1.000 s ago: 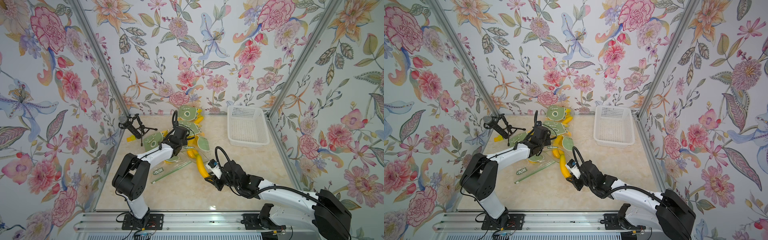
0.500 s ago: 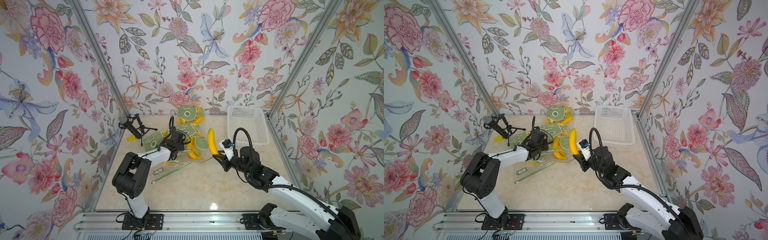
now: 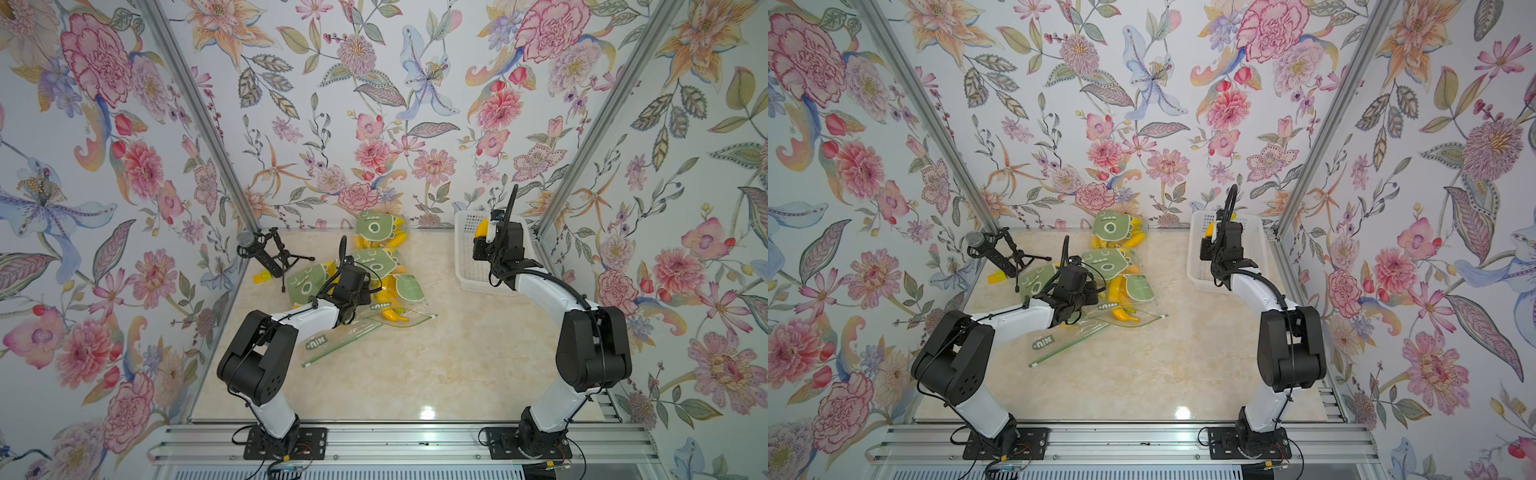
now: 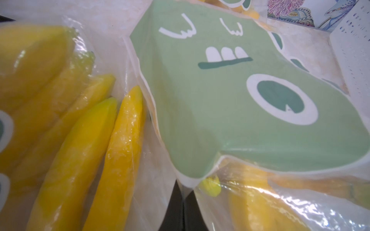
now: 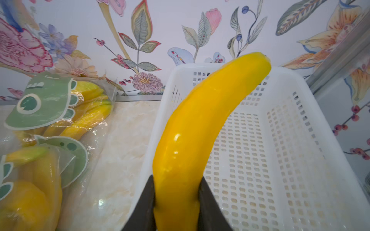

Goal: Open the zip-top bag and take out the banana
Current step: Place the banana in the basket.

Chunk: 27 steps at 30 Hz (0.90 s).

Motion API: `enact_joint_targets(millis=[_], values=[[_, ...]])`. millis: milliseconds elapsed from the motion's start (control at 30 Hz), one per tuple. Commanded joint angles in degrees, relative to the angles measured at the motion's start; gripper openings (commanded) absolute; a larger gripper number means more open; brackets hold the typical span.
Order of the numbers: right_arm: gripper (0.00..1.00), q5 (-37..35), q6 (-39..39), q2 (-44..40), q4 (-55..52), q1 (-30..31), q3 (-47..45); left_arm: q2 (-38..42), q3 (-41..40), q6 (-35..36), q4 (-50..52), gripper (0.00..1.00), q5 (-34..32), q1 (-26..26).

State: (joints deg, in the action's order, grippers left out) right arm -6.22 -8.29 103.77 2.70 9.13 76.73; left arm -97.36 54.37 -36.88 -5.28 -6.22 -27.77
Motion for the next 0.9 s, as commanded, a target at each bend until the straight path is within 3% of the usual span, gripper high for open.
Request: enact_joint_targets(millis=[0,267,433,633,867], values=[[0.19,-6.1,-6.0,7.9,-6.9,-0.5,8.6,2.2,-0.7,0.5,-1.0,0.00,0.1,-0.8],[0.22,-7.8,-13.3,26.2,-18.0,-1.4,31.0,3.5,-1.6,0.8,-1.1,0.00,-0.3,-1.8],[0.27,-6.3,-17.6,32.3,-21.4,-1.7,37.8,3.7,-1.9,0.8,-1.4,0.00,-0.6,-2.7],[0.41,-5.3,-16.8,34.4,-23.5,-1.9,42.0,3.9,-1.9,0.7,-1.3,0.00,-0.9,-2.8],[0.52,-3.0,-11.9,29.3,-23.5,-1.8,40.2,4.4,-1.9,0.5,-0.9,0.00,-1.5,-2.9]])
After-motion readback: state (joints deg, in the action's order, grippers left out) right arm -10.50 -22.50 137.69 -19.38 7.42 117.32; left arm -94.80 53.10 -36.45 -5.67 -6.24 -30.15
